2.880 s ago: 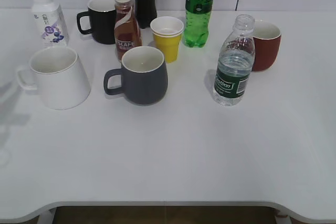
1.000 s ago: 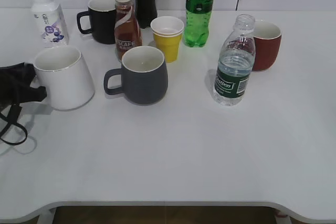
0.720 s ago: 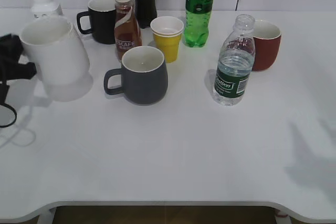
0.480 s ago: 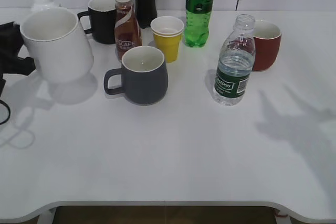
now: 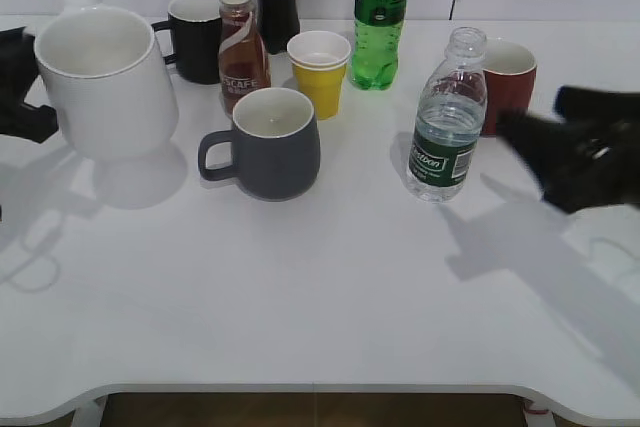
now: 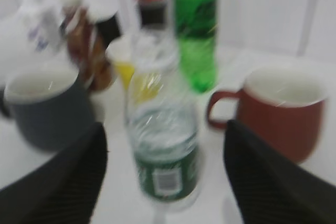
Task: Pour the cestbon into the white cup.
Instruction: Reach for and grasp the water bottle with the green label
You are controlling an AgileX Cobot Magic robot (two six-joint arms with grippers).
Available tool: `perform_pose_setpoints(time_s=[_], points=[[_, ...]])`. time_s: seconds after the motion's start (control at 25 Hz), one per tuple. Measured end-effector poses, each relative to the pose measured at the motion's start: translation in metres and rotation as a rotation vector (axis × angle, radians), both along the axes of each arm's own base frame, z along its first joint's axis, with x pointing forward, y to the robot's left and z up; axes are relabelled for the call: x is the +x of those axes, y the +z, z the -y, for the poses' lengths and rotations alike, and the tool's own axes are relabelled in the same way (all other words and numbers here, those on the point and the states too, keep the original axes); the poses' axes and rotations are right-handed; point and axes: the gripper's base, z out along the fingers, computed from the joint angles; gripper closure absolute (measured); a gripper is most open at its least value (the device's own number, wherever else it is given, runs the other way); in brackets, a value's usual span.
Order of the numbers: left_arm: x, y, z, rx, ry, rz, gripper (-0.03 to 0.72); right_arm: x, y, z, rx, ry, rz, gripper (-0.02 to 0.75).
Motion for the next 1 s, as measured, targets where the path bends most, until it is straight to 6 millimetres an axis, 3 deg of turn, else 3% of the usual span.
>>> perform_pose_setpoints(time_s=[0.12,0.32,0.52,0.64,0.72,0.84,0.92,1.0], points=[[-0.001,0.001,0.001,0.013,-0.013,0.0,0.648,0.012,-0.022,-0.006,-0.02,0.047,-0.073,0.115],[-0.002,-0.001,0.002,0.031,-0.027,-0.013,0.648,0.041,-0.041,-0.015,0.0,0.081,-0.105,0.087],[-0.003,-0.003,0.004,0.056,-0.057,-0.018,0.648,0.079,-0.059,-0.028,-0.01,0.159,-0.132,0.092],[-0.003,-0.003,0.007,0.03,-0.073,-0.037,0.648,0.098,-0.065,-0.038,-0.011,0.234,-0.16,0.196],[-0.005,-0.004,0.012,0.02,-0.088,-0.055,0.648,0.103,-0.062,-0.042,-0.02,0.284,-0.167,0.269],[-0.011,-0.004,0.025,0.05,-0.129,-0.104,0.648,0.1,-0.053,-0.047,-0.081,0.347,-0.151,0.269],[-0.016,-0.001,0.035,0.088,-0.156,-0.138,0.648,0.098,-0.036,-0.054,-0.132,0.357,-0.112,0.269],[-0.018,0.006,0.046,0.113,-0.181,-0.159,0.648,0.098,-0.005,-0.068,-0.209,0.354,-0.038,0.269]])
